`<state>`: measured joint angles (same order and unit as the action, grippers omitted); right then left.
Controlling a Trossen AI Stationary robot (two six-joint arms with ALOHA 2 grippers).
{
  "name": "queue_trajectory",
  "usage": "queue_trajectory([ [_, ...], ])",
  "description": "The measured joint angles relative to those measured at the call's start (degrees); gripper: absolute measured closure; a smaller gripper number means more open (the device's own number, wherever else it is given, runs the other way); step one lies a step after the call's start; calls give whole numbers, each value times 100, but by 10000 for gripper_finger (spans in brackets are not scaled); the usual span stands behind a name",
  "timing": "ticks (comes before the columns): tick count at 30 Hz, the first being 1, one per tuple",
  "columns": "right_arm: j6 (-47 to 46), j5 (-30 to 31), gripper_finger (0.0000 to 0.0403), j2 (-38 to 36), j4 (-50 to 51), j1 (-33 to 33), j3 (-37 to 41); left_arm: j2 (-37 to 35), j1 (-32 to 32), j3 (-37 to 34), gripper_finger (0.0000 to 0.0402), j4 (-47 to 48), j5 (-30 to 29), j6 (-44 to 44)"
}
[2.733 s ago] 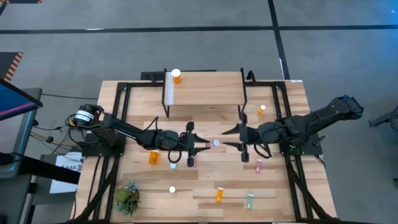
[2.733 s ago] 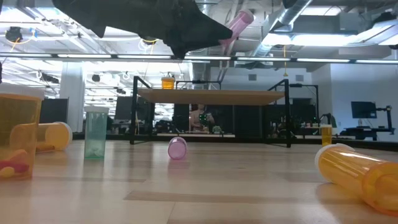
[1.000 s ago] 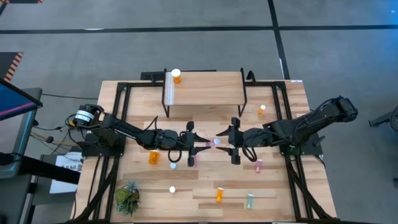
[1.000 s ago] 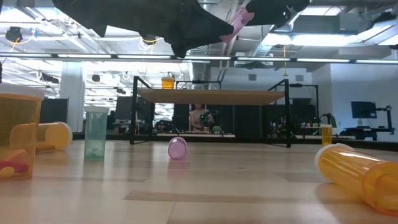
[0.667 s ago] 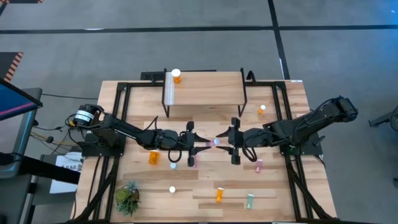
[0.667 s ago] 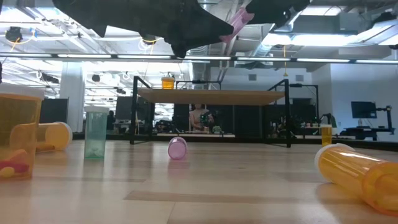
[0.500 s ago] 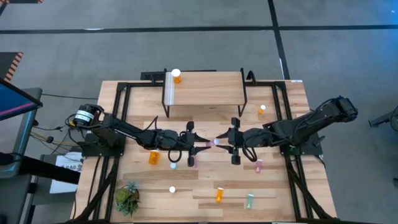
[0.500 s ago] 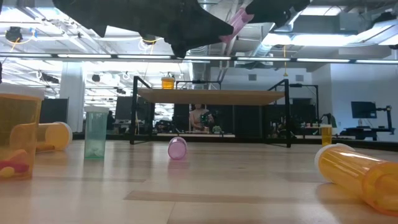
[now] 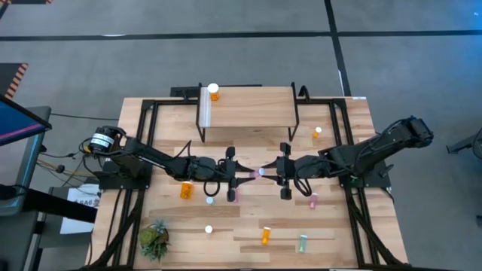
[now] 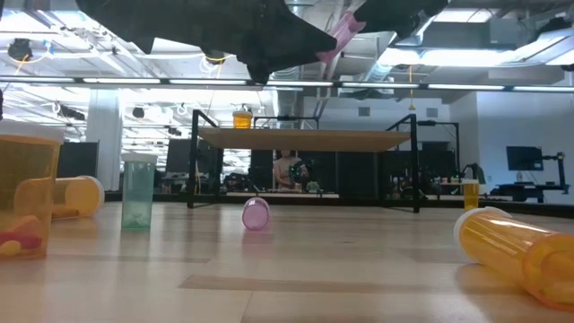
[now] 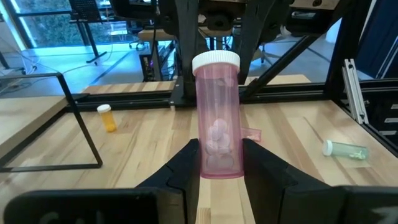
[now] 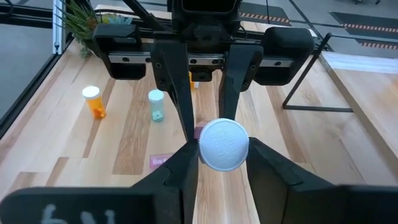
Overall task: Pick and place medicine bottles onto shelf by color
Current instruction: Put the middle pink pill bottle on the shelf
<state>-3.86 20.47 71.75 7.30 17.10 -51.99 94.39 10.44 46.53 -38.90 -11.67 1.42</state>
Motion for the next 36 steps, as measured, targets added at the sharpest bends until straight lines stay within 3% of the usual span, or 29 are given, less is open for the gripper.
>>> queue_trajectory([
  [4, 12, 0, 263, 0, 12, -6, 0, -56, 2, 10, 305, 171, -178, -1],
  [14, 72, 9, 267, -4, -22, -264, 0, -518, -13, 1, 218, 1216, -693, -128],
  [20, 113, 9, 268, -4, -6, -524, -37, -997, 15, -3, 199, 2218, -1051, -214],
  [28, 696, -9, 263, -4, -5, -1161, -653, -2318, 395, -1, 198, 3882, -2278, -775],
  [36, 992, -863, 263, 89, 443, -2239, -1578, -2692, 939, -3, 198, 5323, -3680, -1423],
])
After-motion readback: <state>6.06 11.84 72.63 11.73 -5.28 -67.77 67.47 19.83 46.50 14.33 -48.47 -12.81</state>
